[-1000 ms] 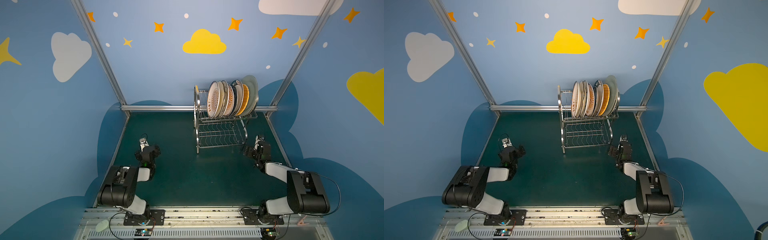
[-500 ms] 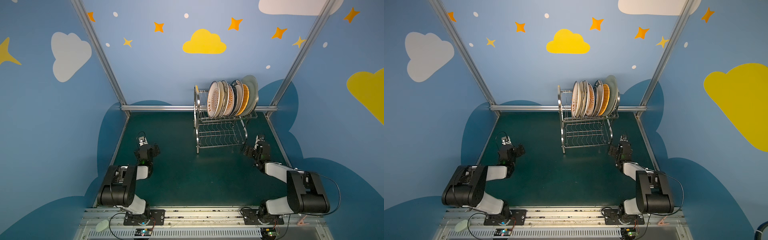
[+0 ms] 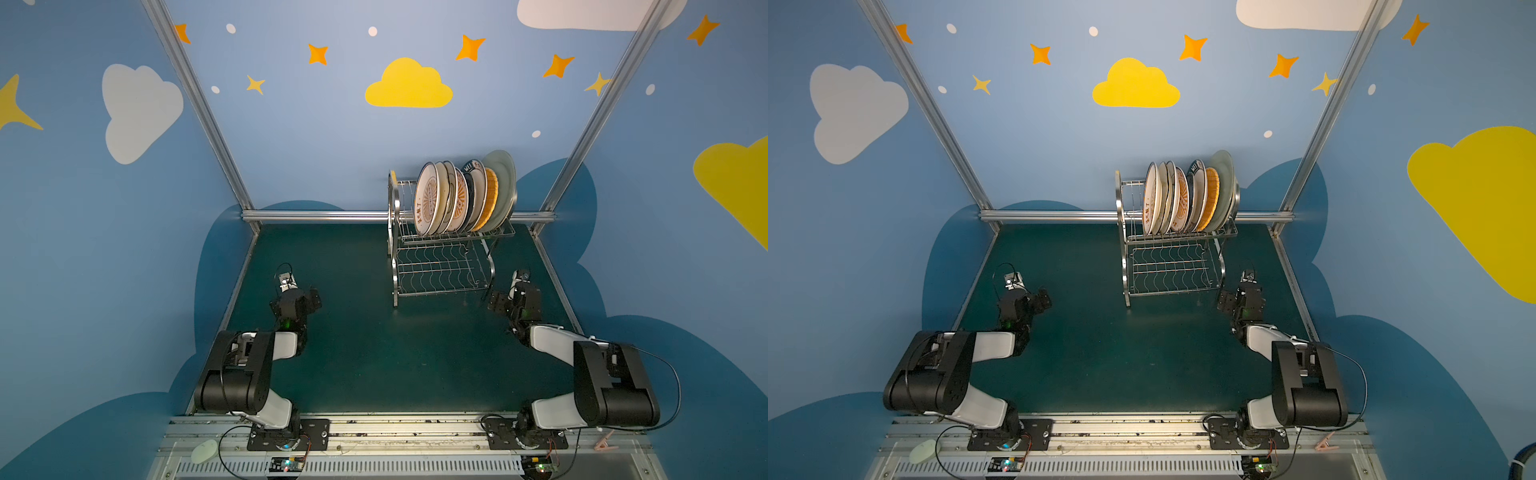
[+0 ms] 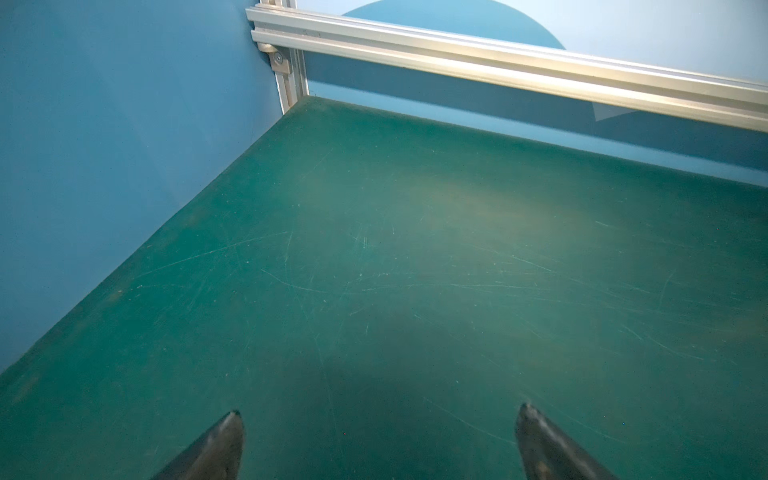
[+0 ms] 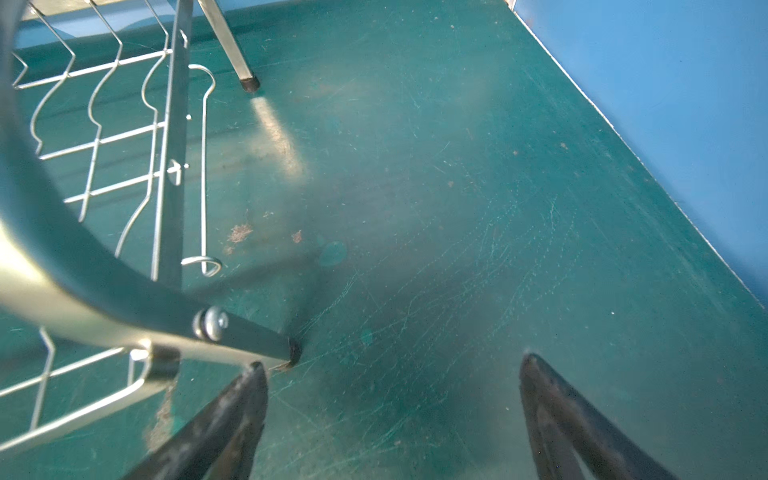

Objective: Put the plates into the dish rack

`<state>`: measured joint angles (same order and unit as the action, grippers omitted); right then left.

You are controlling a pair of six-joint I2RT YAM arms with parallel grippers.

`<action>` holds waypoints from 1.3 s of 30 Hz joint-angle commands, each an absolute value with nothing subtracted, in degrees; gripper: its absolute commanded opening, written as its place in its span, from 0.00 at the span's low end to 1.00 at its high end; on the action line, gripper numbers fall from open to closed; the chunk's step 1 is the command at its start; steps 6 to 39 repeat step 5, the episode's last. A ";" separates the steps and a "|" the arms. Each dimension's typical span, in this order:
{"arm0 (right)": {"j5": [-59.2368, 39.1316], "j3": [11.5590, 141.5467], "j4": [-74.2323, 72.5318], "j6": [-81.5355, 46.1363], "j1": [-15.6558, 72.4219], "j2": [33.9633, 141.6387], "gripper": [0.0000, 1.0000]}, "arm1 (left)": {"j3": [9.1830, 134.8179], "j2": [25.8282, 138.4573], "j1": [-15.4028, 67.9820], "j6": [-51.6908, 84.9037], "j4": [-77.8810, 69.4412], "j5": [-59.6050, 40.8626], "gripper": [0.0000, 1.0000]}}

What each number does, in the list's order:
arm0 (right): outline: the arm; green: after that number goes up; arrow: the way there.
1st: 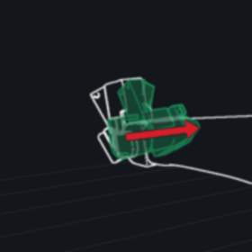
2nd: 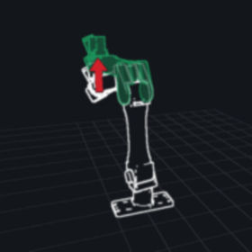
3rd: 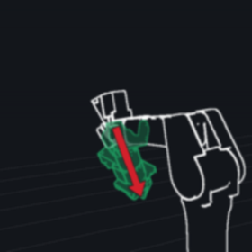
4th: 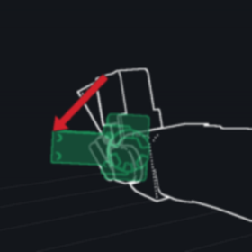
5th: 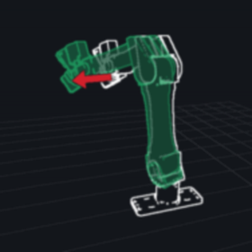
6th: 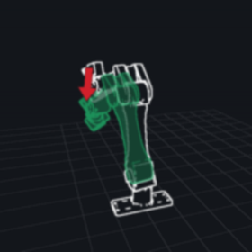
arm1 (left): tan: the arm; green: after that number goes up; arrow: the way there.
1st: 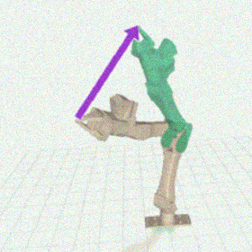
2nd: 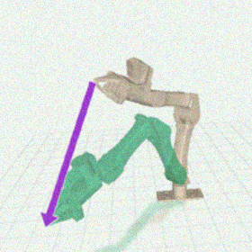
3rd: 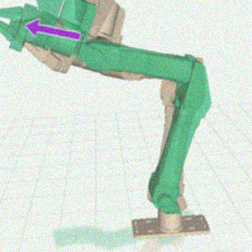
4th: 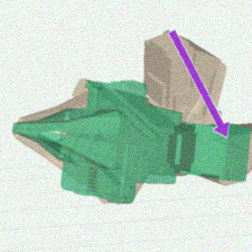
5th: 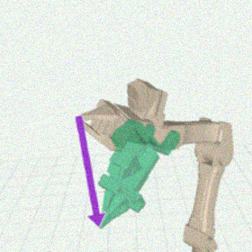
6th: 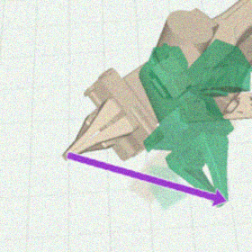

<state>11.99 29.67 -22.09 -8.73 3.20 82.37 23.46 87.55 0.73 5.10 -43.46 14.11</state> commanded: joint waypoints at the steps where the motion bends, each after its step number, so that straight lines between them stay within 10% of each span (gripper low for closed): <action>1: 12.74 30.51 -22.90 -8.69 3.44 82.31 0.92 | 24.53 87.35 0.17 4.97 -41.73 12.90 1.00; 39: 12.74 30.50 -22.86 -8.70 3.44 82.29 0.92 | 23.64 86.93 0.61 4.27 -43.11 13.35 1.00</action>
